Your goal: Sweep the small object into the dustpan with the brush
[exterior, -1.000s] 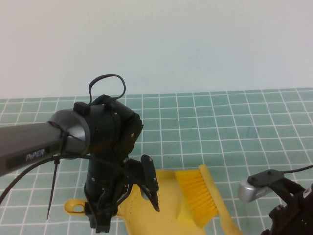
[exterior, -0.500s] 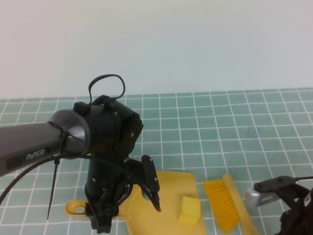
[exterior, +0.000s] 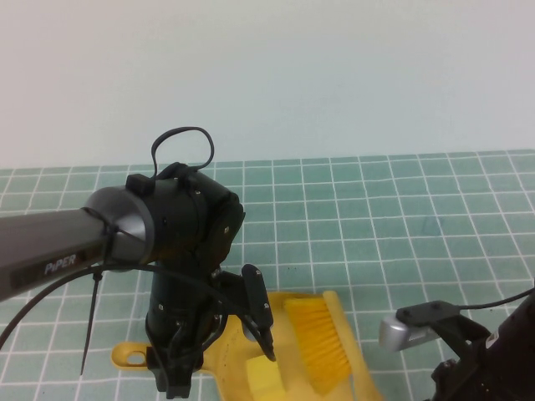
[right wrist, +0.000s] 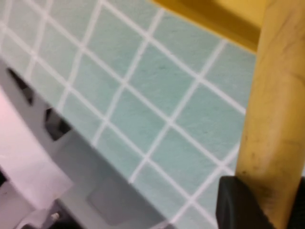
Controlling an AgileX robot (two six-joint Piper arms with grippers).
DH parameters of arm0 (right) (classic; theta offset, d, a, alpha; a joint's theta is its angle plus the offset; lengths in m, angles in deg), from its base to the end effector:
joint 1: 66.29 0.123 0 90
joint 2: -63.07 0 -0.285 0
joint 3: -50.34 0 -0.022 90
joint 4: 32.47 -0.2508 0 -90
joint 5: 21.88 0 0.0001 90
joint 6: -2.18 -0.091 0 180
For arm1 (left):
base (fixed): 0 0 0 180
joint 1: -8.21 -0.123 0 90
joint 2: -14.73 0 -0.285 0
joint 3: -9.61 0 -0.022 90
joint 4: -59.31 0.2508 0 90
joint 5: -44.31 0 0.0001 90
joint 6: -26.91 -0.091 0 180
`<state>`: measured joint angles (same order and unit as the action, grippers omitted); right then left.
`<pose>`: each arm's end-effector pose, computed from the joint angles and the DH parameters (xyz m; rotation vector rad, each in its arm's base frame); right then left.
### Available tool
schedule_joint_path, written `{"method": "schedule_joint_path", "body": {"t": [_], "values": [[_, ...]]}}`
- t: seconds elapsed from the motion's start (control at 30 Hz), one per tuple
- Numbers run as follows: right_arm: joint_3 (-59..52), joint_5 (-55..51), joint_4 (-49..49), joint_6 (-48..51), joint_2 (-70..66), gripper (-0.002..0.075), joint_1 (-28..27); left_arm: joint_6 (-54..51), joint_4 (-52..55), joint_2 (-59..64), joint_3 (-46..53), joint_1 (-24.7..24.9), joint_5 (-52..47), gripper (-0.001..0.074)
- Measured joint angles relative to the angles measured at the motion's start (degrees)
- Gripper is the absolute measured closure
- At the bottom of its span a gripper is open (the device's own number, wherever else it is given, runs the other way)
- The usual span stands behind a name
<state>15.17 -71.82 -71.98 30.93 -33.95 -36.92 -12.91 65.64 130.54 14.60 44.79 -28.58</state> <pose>0.1897 0.1577 0.1746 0.8157 -2.8887 -0.7901 0.2702 -0.1886 0.1821 -1.8425 -2.2355 -0.1375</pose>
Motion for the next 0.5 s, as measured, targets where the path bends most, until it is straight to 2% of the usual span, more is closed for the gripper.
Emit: {"method": "schedule_joint_path", "body": {"t": [0.13, 0.33, 0.5], "values": [[0.0, 2.8, 5.9, -5.7, 0.0, 0.0557, 0.0, 0.0, -0.2, 0.0, 0.0, 0.0, 0.2, 0.0735], [0.0, 9.4, 16.8, -20.0, 0.0, 0.0557, 0.0, 0.0, -0.8, 0.0, 0.0, 0.0, 1.5, 0.0735], [0.0, 14.2, 18.5, -23.0, -0.9, 0.0557, 0.0, 0.0, -0.6, 0.0, 0.0, 0.0, 2.3, 0.0735]]}}
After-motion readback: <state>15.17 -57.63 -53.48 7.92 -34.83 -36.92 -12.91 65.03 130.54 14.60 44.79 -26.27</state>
